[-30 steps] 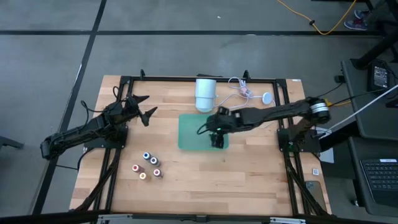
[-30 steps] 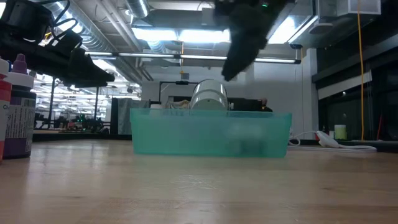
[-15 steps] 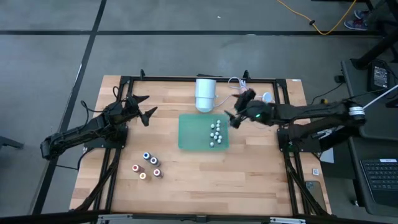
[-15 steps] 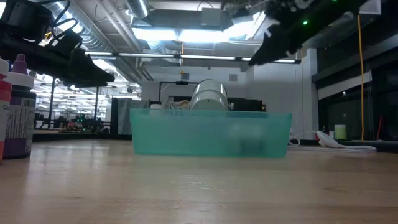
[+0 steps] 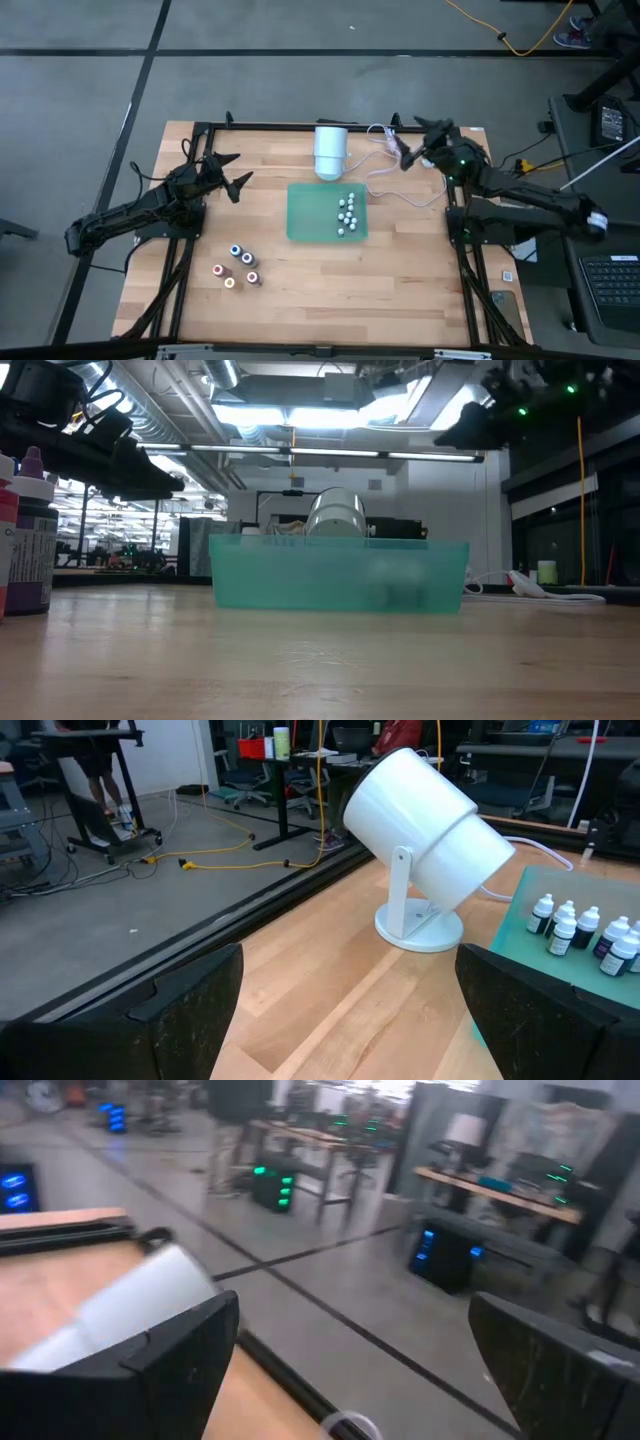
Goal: Pick & Place food coloring
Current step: Put the large blue food coloring bottle into the green bin
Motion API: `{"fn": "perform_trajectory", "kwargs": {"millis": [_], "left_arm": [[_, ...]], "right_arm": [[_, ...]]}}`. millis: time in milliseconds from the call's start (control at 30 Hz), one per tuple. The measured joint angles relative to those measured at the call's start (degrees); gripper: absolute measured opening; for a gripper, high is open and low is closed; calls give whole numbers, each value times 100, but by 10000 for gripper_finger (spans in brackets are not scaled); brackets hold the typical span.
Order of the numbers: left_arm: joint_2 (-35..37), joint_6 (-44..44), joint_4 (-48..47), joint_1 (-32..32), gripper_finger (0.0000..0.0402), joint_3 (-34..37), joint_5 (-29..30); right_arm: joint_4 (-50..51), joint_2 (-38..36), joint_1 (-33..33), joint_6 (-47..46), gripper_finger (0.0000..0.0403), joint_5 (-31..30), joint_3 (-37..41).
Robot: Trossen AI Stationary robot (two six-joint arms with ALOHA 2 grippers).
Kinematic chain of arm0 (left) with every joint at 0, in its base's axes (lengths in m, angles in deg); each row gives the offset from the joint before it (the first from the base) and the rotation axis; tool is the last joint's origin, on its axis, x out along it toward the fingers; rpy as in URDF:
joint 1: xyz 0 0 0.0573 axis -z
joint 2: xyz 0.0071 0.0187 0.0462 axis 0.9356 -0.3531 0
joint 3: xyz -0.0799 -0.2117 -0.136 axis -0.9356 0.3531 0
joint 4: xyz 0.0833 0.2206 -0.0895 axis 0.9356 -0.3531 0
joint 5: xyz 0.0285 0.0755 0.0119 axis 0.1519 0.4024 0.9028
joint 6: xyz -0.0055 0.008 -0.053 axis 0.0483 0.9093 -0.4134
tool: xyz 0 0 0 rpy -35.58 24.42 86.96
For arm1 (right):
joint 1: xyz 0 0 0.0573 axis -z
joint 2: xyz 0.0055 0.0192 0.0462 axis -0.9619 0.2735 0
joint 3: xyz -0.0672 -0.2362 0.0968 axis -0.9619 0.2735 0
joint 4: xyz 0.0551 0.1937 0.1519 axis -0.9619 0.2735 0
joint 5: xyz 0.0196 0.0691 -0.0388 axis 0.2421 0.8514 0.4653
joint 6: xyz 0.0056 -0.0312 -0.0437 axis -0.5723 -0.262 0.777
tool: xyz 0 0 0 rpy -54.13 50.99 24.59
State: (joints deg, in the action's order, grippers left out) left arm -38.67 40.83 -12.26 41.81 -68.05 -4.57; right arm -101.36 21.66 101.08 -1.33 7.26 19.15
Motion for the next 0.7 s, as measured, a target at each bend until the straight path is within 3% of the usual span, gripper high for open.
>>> {"fn": "perform_trajectory", "kwargs": {"millis": [133,333,700], "left_arm": [[0,0,0,0,361,0,0],[1,0,0,0,361,1,0],[0,0,0,-1,361,1,0]], "right_arm": [[13,-605,491,-264,393,73,577],[49,-1369,834,-611,393,1223,1482],[635,-2311,1125,-1325,393,1253,2132]]}}
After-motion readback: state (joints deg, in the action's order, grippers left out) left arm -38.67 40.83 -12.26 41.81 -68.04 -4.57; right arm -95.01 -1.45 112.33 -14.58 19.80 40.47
